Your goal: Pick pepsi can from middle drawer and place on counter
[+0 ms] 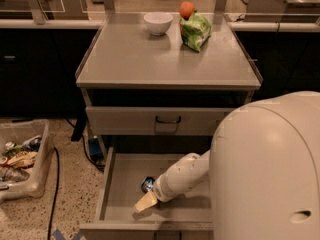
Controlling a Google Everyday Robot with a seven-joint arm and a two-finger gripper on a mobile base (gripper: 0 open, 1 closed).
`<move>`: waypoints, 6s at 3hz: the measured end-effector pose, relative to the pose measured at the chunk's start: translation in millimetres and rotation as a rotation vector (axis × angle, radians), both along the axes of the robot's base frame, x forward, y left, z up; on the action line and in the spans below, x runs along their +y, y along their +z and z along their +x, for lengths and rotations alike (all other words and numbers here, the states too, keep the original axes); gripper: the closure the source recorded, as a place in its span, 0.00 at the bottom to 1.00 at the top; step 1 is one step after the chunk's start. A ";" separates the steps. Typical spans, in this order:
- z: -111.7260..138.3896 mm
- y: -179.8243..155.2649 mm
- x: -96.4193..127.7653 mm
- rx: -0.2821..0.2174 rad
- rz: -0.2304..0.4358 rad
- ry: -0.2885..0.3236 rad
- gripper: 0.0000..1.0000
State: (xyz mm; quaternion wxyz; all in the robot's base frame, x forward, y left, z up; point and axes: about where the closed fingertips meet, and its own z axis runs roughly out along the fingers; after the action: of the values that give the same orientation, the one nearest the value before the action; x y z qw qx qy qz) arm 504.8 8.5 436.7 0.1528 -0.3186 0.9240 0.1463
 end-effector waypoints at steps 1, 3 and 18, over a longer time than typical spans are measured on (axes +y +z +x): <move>7.2 -11.1 7.0 -0.002 -0.004 0.001 0.00; 23.1 -46.6 64.2 0.029 0.034 0.023 0.00; 108.6 285.4 25.7 0.066 0.684 0.182 1.00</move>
Offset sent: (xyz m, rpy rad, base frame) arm 0.0388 0.0945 -0.0576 0.0542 0.0214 0.0326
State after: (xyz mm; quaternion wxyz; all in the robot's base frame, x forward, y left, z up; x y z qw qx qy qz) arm 613.5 34.2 722.2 0.2071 -0.3253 0.7937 0.4703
